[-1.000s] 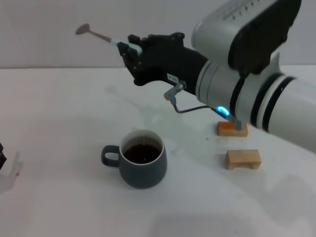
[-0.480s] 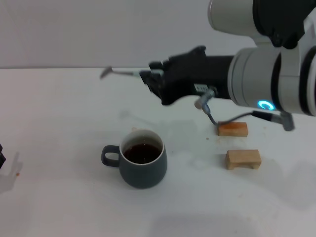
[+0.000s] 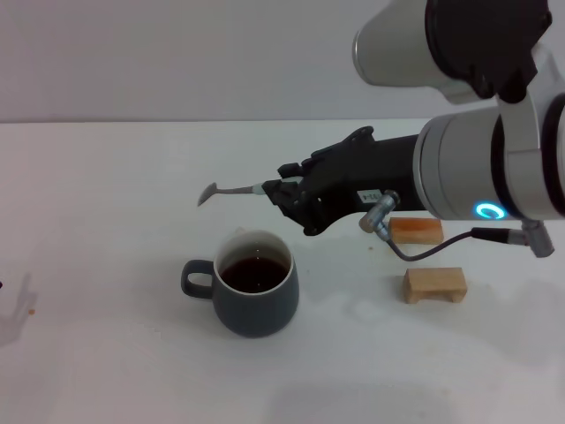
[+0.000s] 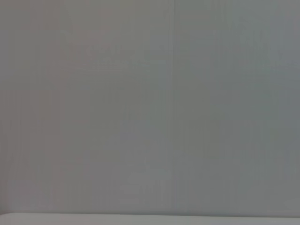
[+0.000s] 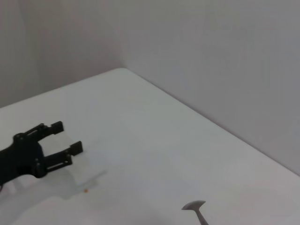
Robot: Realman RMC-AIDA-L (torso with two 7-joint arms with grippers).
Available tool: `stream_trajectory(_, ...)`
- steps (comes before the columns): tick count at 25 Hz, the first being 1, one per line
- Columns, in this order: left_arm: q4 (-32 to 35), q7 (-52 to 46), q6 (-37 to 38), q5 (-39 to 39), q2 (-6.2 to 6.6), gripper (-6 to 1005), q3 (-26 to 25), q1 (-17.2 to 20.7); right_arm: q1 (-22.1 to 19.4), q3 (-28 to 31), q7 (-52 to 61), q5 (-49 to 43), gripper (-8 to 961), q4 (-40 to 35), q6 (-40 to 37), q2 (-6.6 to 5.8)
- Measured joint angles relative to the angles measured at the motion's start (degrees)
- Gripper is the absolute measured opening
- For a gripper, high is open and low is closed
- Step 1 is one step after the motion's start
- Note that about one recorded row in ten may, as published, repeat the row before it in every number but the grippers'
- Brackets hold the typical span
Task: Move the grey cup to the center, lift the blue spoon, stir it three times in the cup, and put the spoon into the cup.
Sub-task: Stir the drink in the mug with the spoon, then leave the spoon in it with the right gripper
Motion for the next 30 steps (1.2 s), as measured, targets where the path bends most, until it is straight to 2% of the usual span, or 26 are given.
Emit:
stream_trajectory(9,0.09,-0.04,0.14,0.0,0.01,855,0.0,0.25,1.62,1.02,1.82,-0.29,163,-0.15,4.46,0.04)
stream_trajectory(30,0.02,-0.1,0.14,0.0,0.02,855,-0.53,0.52,0.64,0.61,3.98,-0.44,163,-0.66,7.94,0.1)
